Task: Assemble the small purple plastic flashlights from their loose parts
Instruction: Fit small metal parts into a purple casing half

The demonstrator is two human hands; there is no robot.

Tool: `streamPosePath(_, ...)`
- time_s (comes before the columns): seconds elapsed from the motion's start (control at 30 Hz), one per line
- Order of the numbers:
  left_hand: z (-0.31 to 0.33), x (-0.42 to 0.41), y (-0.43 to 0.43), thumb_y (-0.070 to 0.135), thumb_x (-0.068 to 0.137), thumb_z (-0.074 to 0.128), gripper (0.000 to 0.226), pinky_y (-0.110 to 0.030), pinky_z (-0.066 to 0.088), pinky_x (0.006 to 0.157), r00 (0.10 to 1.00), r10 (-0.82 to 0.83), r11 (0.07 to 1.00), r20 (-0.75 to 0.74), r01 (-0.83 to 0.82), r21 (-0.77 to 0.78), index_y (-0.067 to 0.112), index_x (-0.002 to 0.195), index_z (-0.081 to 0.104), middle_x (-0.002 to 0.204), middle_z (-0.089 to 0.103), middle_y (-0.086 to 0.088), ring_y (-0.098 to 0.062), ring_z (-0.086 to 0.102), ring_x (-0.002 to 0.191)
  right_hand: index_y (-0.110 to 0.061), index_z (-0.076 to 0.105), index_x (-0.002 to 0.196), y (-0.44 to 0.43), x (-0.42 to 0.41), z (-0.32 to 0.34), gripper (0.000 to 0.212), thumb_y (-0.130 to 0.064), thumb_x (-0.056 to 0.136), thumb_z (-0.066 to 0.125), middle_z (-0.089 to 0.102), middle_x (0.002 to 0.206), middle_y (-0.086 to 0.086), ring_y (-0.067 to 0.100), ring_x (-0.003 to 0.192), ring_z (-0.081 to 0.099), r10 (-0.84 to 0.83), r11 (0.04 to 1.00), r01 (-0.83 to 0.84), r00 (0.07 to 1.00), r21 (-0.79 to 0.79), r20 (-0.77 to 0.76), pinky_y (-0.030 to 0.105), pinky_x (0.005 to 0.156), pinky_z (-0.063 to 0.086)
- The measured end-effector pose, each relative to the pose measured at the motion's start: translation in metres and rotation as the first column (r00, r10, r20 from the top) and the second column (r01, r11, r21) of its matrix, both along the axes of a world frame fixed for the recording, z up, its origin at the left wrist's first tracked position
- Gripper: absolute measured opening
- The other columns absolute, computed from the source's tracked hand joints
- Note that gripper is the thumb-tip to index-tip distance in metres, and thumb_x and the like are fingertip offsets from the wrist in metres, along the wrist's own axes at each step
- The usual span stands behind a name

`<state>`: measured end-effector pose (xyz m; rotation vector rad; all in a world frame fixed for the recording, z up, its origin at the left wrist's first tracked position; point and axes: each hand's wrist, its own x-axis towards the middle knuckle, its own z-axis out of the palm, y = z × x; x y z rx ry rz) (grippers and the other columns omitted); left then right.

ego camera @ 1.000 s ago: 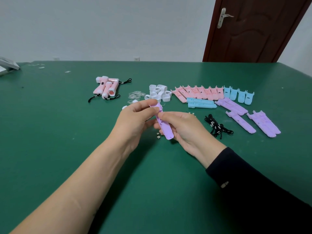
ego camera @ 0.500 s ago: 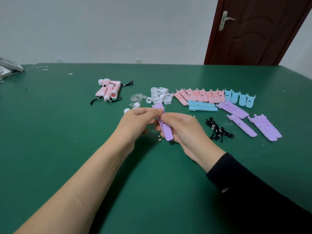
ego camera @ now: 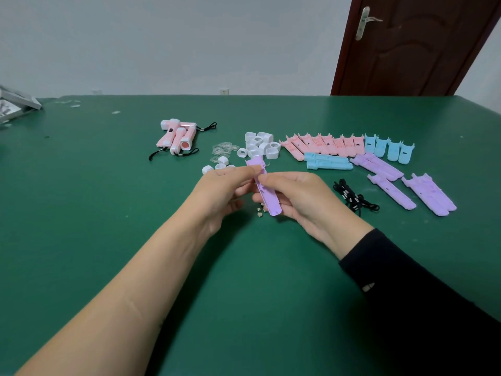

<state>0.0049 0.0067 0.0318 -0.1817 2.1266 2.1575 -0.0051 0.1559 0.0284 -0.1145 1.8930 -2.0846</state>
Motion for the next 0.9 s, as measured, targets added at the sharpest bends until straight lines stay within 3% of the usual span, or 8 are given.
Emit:
streamPosePath(0.13,-0.0002,-0.0012,0.0005,0.027,0.087,0.068,0.007,-0.022,0.04,0.061,0.999,-0.034,0.999,0.028,0.033,0.03,0.021,0.083,0.068,0.063,0.065,0.012,-0.002,0.06,0.06,-0.003,0.071,0.099,0.0014,-0.001,-0.0003,0.018,-0.016,0.089,0.066,0.075,0.09,0.011,0.015,0.081,0.073,-0.013,0.999,0.014,1.0,0.03,-0.011,0.026,0.071,0.059)
streamPosePath(0.4,0.0005,-0.0019,0.0003,0.029,0.088,0.066,0.01,-0.022,0.044,0.064,0.997,-0.076,0.994,0.018,0.074,0.078,0.02,0.091,0.068,0.068,0.067,0.011,-0.006,0.06,0.062,-0.005,0.071,0.091,-0.0015,-0.0006,-0.0009,0.01,-0.012,0.089,0.064,0.074,0.079,0.007,0.012,0.072,0.071,-0.051,0.999,0.051,0.998,-0.015,-0.03,0.024,0.071,0.057)
streamPosePath(0.5,-0.0003,-0.0022,0.0007,0.026,0.089,0.065,0.009,-0.021,0.045,0.064,0.998,-0.058,0.995,0.002,0.058,0.083,0.017,0.09,0.068,0.063,0.065,0.011,-0.005,0.059,0.059,-0.004,0.071,0.095,-0.0006,-0.0011,-0.0025,0.012,-0.013,0.089,0.065,0.075,0.085,0.009,0.014,0.076,0.072,-0.026,0.999,0.025,0.999,-0.02,-0.039,0.025,0.071,0.058)
streamPosePath(0.63,0.0003,-0.0034,-0.0007,0.025,0.089,0.064,0.015,-0.022,0.043,0.065,0.999,-0.028,0.995,0.031,0.025,0.097,0.02,0.075,0.065,0.058,0.063,0.012,-0.003,0.058,0.056,-0.012,0.072,0.096,0.0014,-0.0017,-0.0041,0.011,-0.012,0.086,0.068,0.075,0.087,0.006,0.014,0.085,0.071,0.097,0.995,-0.098,0.995,-0.017,-0.037,0.025,0.072,0.057)
streamPosePath(0.73,0.0005,-0.0033,-0.0007,0.027,0.089,0.064,0.029,-0.02,0.043,0.06,0.997,-0.016,0.992,0.079,0.006,0.127,0.022,0.061,0.068,0.056,0.06,0.013,-0.003,0.057,0.053,-0.014,0.072,0.091,-0.0004,-0.0027,-0.0059,0.007,-0.012,0.085,0.07,0.074,0.083,0.004,0.013,0.08,0.07,0.082,0.996,-0.083,0.996,-0.022,-0.035,0.027,0.074,0.055)
streamPosePath(0.9,0.0013,-0.0018,0.0016,0.025,0.088,0.065,0.018,-0.019,0.042,0.058,0.996,-0.021,0.989,0.092,0.007,0.147,0.021,0.07,0.068,0.057,0.06,0.012,-0.004,0.057,0.055,-0.011,0.07,0.084,-0.0034,-0.0018,-0.0069,0.006,-0.017,0.086,0.069,0.072,0.075,0.005,0.013,0.072,0.068,0.019,1.0,-0.019,0.999,-0.003,-0.038,0.033,0.076,0.055)
